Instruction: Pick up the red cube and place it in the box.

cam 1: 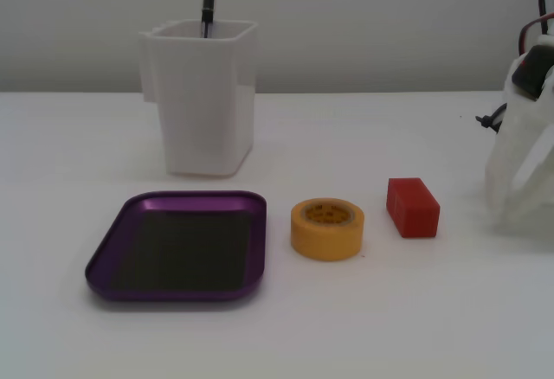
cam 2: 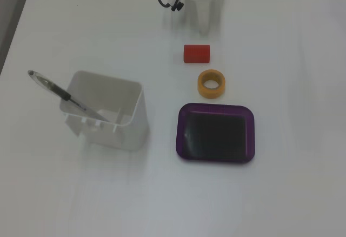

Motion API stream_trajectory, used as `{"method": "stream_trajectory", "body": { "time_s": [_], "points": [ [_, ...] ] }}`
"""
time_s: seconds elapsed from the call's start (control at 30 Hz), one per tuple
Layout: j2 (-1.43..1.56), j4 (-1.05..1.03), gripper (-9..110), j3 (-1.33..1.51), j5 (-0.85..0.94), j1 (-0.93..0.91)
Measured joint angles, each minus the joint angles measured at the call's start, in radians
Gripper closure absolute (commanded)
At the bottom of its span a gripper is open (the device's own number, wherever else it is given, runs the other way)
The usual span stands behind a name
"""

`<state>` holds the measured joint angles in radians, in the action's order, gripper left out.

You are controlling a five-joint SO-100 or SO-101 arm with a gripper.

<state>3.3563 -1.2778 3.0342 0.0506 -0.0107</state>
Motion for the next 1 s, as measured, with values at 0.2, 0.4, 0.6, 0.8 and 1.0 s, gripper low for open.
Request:
{"method": "stream_trajectory", "body": {
  "time_s": [0.2, 0.4, 0.6, 0.8, 1.0],
  "points": [
    [0.000, 0.031, 100, -0.064, 0.002, -0.003],
    [0.000, 0.192, 100, -0.124, 0.002, -0.003],
    [-0.008, 0.218, 91, -0.143, 0.103, -0.003],
    [-0.215, 0.221, 81, -0.250, 0.124, -0.118],
    [-0.670, 0.201, 77, -0.511, 0.129, -0.163]
  ]
}}
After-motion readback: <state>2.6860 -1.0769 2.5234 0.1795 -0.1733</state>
